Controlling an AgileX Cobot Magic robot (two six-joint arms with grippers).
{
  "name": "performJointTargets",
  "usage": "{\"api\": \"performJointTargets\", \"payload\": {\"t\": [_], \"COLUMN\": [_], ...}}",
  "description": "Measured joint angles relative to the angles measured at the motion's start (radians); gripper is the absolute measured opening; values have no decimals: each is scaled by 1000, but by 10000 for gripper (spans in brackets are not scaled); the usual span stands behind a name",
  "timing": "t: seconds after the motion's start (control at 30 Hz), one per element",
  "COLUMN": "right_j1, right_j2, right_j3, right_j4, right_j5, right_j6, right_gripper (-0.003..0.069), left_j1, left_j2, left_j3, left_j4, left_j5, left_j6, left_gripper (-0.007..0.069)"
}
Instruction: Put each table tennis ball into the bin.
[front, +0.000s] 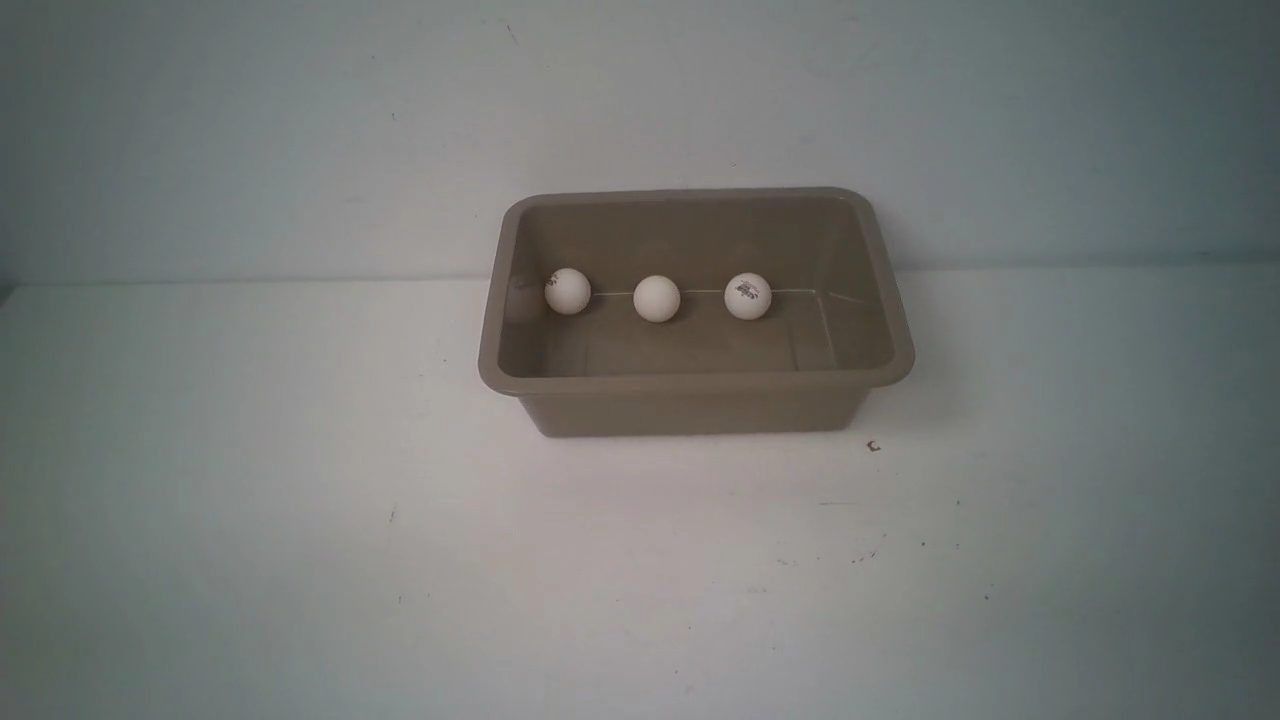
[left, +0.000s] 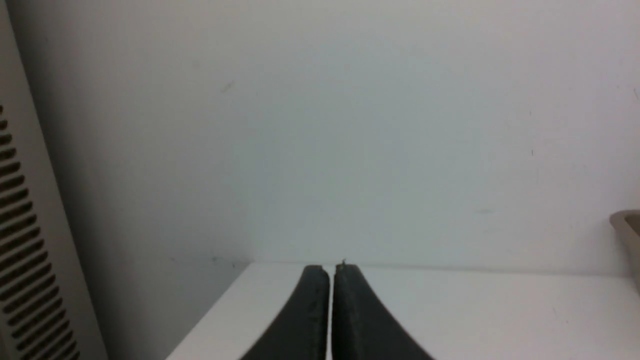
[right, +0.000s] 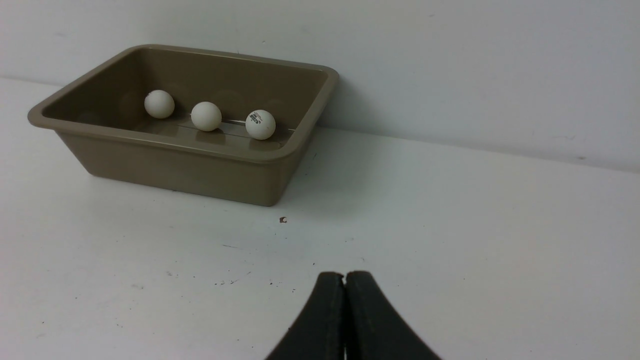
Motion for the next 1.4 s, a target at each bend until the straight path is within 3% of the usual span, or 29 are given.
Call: {"api": "performJointTargets", "payload": {"t": [0.33, 0.67, 0.77, 0.87, 1.03, 1.17, 1.27, 1.4], "right_j1": [0, 0, 0, 0, 0, 0, 0, 0], "right_j2": [0, 0, 0, 0, 0, 0, 0, 0], "right_j3": [0, 0, 0, 0, 0, 0, 0, 0], "right_j4": [0, 0, 0, 0, 0, 0, 0, 0], "right_j5": [1, 1, 1, 1, 1, 1, 1, 1], "right_j6": [0, 0, 0, 0, 0, 0, 0, 0], "right_gripper": [-16, -16, -16, -16, -16, -16, -16, -16], "left_j1": [0, 0, 0, 0, 1, 21, 52, 101], "left_j2": [0, 0, 0, 0, 0, 0, 0, 0], "left_j3": [45, -120, -131, -120, -61, -35, -33, -9], "left_j4": [0, 3, 22, 144, 753, 1112, 1313, 1417], "left_j5": [55, 104, 89, 84, 120, 283, 470, 562], "left_j6": [-5, 159, 112, -79, -735, -1097, -1289, -1391], "left_gripper": [-4, -4, -4, -4, -4, -4, -4, -4]}}
